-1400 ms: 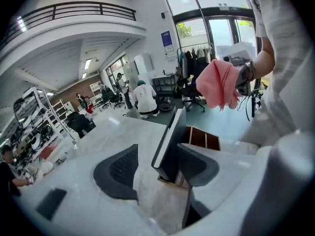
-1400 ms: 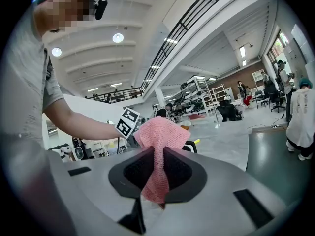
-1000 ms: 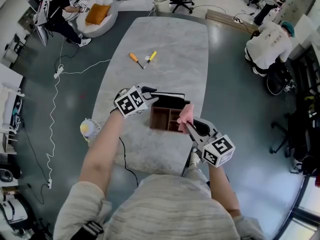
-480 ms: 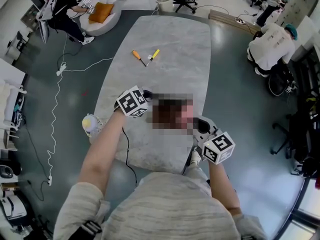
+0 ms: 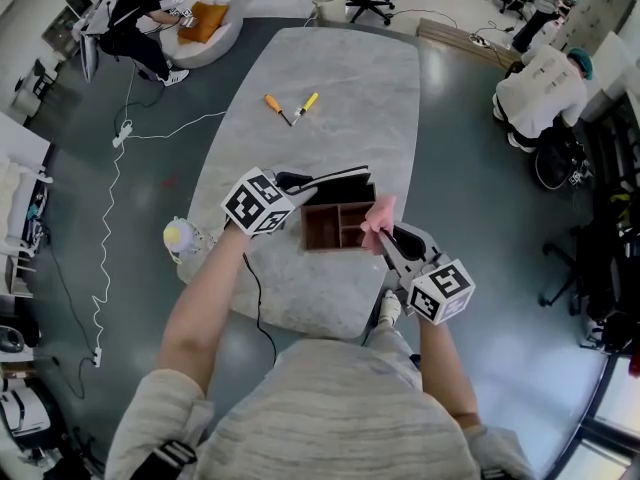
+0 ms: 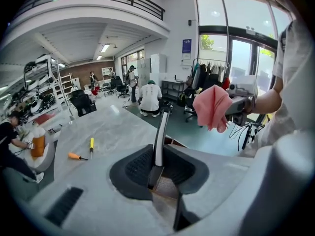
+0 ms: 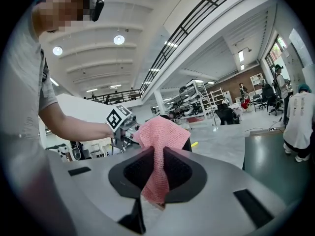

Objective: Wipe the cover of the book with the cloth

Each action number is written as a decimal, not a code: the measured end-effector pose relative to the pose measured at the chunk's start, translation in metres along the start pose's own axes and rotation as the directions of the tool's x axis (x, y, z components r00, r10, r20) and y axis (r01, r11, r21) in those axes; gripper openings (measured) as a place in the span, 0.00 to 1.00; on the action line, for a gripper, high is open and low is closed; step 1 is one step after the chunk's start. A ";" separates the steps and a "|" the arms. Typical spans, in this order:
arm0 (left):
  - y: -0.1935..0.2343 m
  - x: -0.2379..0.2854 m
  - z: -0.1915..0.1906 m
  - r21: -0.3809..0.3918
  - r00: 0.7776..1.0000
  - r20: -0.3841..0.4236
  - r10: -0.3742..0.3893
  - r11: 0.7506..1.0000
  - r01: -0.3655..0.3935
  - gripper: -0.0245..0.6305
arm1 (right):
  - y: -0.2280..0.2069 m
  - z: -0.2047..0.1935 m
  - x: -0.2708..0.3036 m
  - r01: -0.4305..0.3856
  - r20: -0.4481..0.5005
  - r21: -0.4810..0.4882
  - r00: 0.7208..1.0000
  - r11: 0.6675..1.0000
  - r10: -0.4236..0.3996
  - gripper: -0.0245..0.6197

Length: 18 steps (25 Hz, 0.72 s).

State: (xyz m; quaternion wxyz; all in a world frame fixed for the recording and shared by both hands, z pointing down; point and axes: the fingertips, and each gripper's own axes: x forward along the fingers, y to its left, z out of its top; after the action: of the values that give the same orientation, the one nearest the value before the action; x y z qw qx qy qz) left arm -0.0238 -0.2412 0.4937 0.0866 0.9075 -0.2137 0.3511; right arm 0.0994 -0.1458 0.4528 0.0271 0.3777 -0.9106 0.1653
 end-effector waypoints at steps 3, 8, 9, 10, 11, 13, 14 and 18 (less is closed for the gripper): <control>-0.006 -0.012 0.015 -0.011 0.999 0.022 0.037 0.999 -0.037 0.15 | 0.003 0.002 -0.005 0.008 0.011 -0.007 1.000 1.000 -0.007 0.12; -0.019 -0.033 0.039 -0.022 0.994 0.069 0.079 0.997 -0.078 0.15 | 0.014 0.012 -0.011 0.009 0.036 -0.028 0.999 1.000 -0.008 0.11; -0.020 -0.037 0.044 -0.021 0.993 0.079 0.084 0.996 -0.083 0.15 | 0.015 0.014 -0.010 0.010 0.041 -0.027 0.999 1.000 -0.009 0.11; -0.021 -0.041 0.050 -0.023 0.992 0.089 0.088 0.996 -0.086 0.15 | 0.015 0.016 -0.010 0.011 0.045 -0.025 0.999 1.000 -0.010 0.12; -0.022 -0.045 0.055 -0.032 0.991 0.103 0.090 0.996 -0.087 0.15 | 0.015 0.017 -0.010 0.012 0.049 -0.024 0.999 1.000 -0.011 0.11; -0.025 -0.053 0.066 -0.091 0.984 0.151 0.090 0.993 -0.077 0.15 | 0.017 0.019 -0.010 0.007 0.055 -0.026 0.998 1.000 -0.006 0.11; -0.027 -0.057 0.070 -0.130 0.980 0.177 0.093 0.989 -0.071 0.15 | 0.019 0.019 -0.009 0.003 0.058 -0.028 0.998 1.000 -0.001 0.11; -0.030 -0.067 0.071 -0.250 0.964 0.217 0.152 0.964 -0.096 0.15 | 0.027 0.022 0.000 -0.014 0.070 -0.027 0.997 1.000 0.016 0.12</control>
State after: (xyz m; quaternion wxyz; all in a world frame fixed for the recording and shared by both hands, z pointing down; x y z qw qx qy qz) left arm -0.0122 -0.2139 0.3960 0.1463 0.9104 -0.3195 0.2182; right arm 0.0822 -0.1346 0.4239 -0.0011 0.3759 -0.9160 0.1403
